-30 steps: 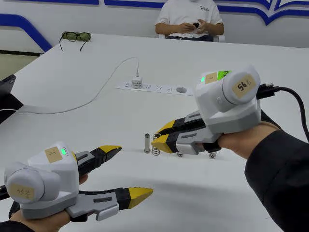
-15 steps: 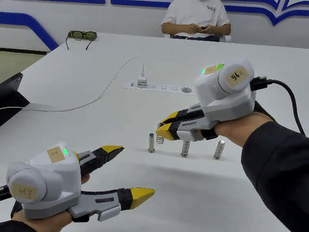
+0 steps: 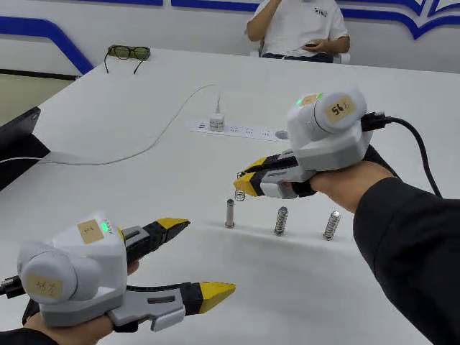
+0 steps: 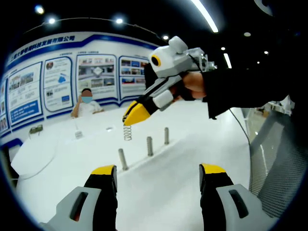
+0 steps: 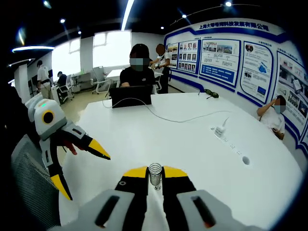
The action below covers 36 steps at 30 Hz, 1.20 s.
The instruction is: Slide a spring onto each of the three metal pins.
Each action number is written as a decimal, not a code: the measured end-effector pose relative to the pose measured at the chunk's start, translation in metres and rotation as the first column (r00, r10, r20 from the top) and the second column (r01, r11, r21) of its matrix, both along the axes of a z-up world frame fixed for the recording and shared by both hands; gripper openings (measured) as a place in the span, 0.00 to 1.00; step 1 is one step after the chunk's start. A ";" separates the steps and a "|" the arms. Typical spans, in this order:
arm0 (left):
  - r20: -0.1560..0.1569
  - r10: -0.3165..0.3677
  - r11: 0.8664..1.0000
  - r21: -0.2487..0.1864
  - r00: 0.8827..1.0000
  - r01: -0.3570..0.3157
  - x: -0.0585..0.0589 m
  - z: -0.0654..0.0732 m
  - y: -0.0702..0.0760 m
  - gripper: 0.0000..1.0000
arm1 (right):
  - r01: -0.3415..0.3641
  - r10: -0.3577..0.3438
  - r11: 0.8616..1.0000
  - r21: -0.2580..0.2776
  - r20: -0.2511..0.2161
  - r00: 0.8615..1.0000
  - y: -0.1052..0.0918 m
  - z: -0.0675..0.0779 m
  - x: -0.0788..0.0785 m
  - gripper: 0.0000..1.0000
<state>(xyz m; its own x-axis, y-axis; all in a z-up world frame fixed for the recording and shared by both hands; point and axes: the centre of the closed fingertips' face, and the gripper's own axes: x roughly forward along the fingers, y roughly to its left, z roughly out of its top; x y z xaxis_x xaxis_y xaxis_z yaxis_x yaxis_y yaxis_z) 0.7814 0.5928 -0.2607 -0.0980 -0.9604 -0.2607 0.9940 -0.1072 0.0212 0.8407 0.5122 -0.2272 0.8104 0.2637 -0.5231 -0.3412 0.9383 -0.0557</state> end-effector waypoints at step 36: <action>-0.007 0.007 1.000 0.013 1.000 -0.006 0.004 -0.005 0.002 0.70 | 0.024 -0.023 1.000 0.008 -0.045 0.999 -0.004 -0.028 0.024 0.12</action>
<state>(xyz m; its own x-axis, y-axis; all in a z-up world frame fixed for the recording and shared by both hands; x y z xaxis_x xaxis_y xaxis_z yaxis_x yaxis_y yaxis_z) 0.7849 0.5953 -0.2659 -0.0937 -0.9576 -0.2725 0.9948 -0.1009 0.0126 0.8643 0.5082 -0.2550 0.7923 0.2493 -0.5569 -0.3209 0.9465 -0.0329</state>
